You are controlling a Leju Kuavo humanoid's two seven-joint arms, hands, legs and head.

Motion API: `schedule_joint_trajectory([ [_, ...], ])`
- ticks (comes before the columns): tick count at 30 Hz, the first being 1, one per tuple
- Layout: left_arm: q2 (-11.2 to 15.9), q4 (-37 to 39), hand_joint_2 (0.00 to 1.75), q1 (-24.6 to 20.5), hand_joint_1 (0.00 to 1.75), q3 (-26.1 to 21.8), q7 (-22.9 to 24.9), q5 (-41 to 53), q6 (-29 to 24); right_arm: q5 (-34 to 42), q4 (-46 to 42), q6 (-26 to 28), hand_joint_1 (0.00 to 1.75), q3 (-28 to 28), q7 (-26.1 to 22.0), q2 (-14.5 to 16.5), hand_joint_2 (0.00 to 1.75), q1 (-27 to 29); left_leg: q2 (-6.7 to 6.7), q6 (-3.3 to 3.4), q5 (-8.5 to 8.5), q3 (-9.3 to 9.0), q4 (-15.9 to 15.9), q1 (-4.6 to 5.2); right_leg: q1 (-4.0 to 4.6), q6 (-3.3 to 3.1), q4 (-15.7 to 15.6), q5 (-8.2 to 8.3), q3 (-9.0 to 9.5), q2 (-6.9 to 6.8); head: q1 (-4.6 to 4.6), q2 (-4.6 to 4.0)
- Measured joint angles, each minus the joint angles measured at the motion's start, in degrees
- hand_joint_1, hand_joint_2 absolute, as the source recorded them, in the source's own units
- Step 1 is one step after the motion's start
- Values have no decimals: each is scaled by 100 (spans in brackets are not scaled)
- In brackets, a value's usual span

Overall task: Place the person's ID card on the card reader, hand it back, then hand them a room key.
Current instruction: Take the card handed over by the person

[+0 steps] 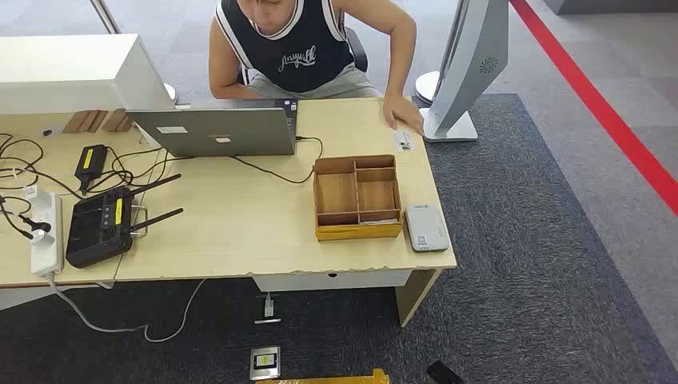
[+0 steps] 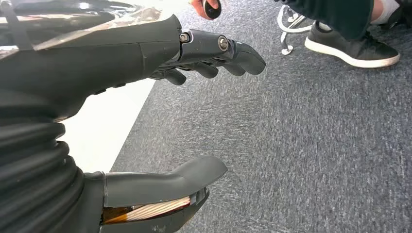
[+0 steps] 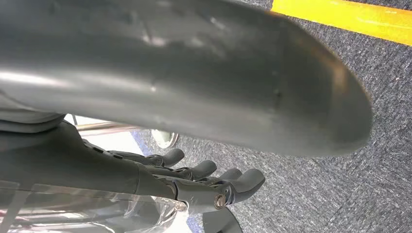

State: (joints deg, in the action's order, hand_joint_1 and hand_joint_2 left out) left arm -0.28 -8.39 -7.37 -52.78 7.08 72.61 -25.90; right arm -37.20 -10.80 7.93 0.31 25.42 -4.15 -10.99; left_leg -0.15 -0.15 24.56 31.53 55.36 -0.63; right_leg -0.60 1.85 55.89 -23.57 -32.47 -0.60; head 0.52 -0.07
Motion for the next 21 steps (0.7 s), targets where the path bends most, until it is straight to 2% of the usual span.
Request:
schedule_joint_trajectory([
  [10,0,0,175,0,0,-2,0,-1,0,1,-1,8,0,2,-2,0,0,-2,0,0,0,0,0,0,0,0,0,0,0,0,0,0],
  [14,1,0,175,-1,0,-36,-5,-15,2,12,-9,294,0,29,-103,-56,0,-36,0,0,0,1,0,1,-1,0,0,1,1,0,-1,0],
  [18,16,0,175,-3,0,-58,-59,-2,14,86,-62,486,0,39,-159,-288,175,-197,1,1,-1,-1,1,3,-3,2,-1,2,2,0,0,0],
  [21,35,0,175,-2,0,-78,-220,64,77,280,-105,731,0,35,-186,-485,175,-306,1,2,-1,-2,3,7,-7,4,-1,3,3,0,0,0],
])
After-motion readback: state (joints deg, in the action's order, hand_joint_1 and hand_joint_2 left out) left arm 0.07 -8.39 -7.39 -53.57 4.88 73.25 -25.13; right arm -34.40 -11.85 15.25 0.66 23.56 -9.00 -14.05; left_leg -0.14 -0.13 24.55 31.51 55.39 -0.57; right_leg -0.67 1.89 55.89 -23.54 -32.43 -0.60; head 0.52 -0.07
